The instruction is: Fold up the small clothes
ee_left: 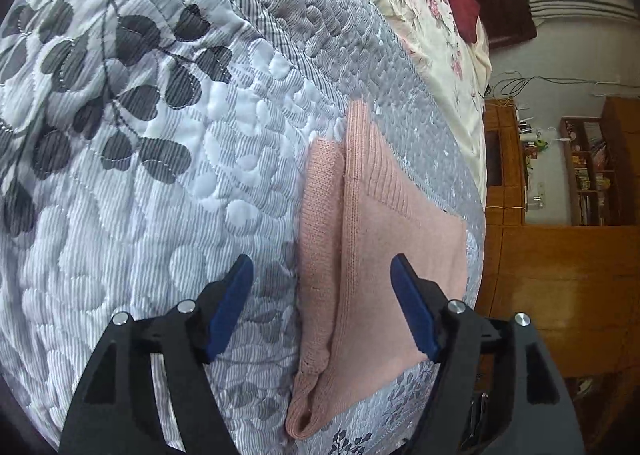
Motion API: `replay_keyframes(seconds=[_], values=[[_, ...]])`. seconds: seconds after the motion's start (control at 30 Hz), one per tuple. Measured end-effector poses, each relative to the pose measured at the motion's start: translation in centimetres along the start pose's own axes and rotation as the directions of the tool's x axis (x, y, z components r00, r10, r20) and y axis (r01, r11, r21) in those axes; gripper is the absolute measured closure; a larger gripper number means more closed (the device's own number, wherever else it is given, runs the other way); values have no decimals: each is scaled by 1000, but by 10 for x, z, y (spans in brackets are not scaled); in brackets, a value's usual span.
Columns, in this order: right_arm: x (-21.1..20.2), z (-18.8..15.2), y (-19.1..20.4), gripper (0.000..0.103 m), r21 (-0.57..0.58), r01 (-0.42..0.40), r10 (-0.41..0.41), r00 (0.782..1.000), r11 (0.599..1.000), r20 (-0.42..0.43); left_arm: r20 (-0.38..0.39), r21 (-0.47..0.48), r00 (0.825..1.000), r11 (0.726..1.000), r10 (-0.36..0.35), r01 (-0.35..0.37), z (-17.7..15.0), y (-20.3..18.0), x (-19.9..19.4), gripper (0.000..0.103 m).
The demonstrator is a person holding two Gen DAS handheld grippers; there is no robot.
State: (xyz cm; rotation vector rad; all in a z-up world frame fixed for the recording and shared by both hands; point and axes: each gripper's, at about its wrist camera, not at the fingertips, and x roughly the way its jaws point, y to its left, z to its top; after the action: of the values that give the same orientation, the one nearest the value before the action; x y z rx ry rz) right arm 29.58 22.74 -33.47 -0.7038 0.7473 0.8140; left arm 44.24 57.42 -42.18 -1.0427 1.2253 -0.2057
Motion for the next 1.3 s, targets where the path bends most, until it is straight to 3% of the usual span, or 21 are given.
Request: replay_keyframes(seconds=[0.23,0.5,0.97,1.17,1.3], values=[[50,50,66,24,-176,79,-75,997,981,32,-40,14,999,999,-34,35,19,-3,32,32],[100,61,68,32,-132,60,-69,996,989,-63,-105,43,992,997,-65,70,35,-12,53,33],[120,73,71,32,-93,96,-99,995,991,-31,-159,55,981,990,-116,126,51,-20,75,34],[124,81,69,40,-74,110,-112,994,991,-16,-158,47,980,991,-117,126,57,-22,81,41],[126,85,75,53,-86,121,-123,992,989,-15,-168,27,981,994,-100,106,62,-17,82,56]])
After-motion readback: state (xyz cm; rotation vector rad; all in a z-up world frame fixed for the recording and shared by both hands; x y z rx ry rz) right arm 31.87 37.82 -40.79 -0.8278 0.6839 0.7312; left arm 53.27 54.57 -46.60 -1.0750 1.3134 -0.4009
